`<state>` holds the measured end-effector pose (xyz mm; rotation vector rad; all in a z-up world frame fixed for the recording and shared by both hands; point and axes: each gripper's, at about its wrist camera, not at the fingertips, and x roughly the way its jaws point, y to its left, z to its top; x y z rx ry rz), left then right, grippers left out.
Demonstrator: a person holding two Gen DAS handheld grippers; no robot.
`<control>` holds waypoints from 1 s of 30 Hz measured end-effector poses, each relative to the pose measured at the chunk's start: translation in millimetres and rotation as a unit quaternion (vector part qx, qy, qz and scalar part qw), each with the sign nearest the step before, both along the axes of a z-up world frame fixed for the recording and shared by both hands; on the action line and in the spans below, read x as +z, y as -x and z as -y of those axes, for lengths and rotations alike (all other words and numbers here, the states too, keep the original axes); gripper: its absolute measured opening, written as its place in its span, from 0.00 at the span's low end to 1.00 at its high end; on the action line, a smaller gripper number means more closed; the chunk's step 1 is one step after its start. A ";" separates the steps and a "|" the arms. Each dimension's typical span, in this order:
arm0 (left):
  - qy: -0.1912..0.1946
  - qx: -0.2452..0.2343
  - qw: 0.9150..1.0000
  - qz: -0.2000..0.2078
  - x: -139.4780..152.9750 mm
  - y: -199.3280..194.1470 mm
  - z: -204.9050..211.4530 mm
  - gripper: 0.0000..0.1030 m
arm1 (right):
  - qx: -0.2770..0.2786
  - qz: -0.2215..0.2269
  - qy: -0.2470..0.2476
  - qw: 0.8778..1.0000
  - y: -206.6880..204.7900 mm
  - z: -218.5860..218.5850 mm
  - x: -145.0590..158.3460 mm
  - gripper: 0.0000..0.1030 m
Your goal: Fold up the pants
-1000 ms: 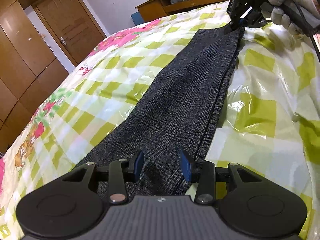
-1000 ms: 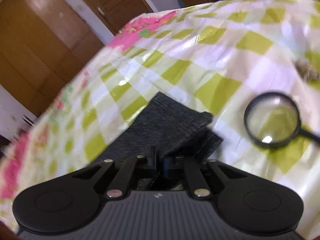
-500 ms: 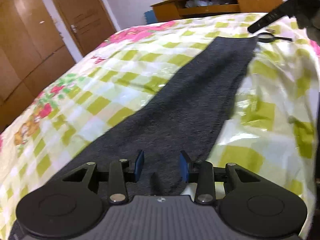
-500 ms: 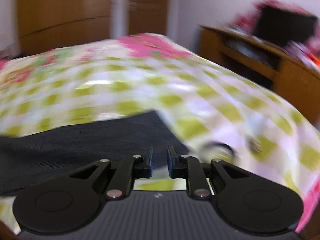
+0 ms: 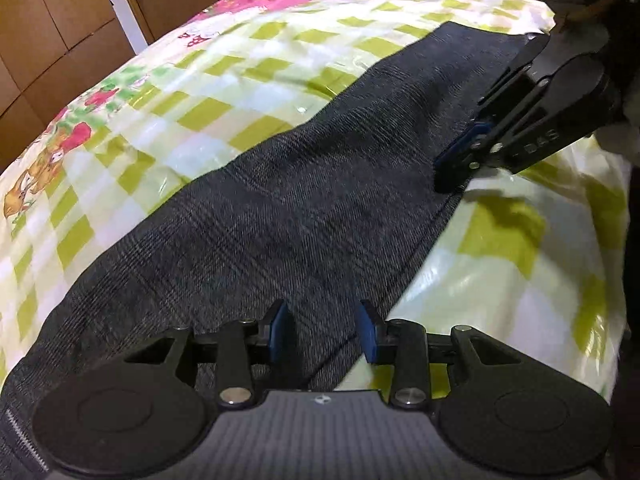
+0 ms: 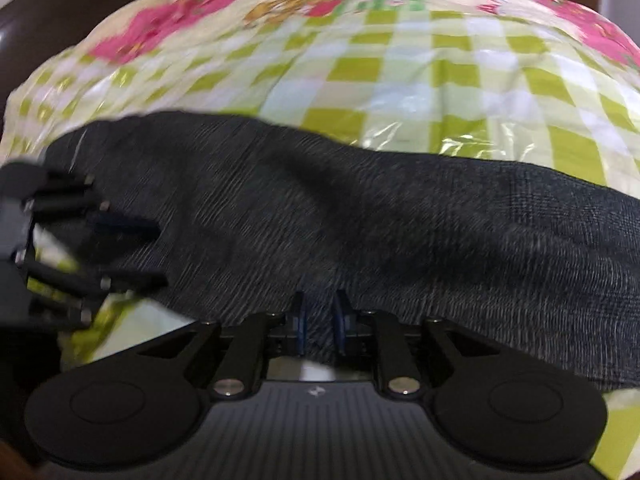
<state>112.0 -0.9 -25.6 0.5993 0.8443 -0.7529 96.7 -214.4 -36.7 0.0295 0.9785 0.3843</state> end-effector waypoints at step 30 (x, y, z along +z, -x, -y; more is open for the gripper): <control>0.078 0.000 0.996 0.037 -5.9 6.8 67.4 0.51 | -0.444 0.047 -0.244 0.861 46.3 226.7 -20.4 0.30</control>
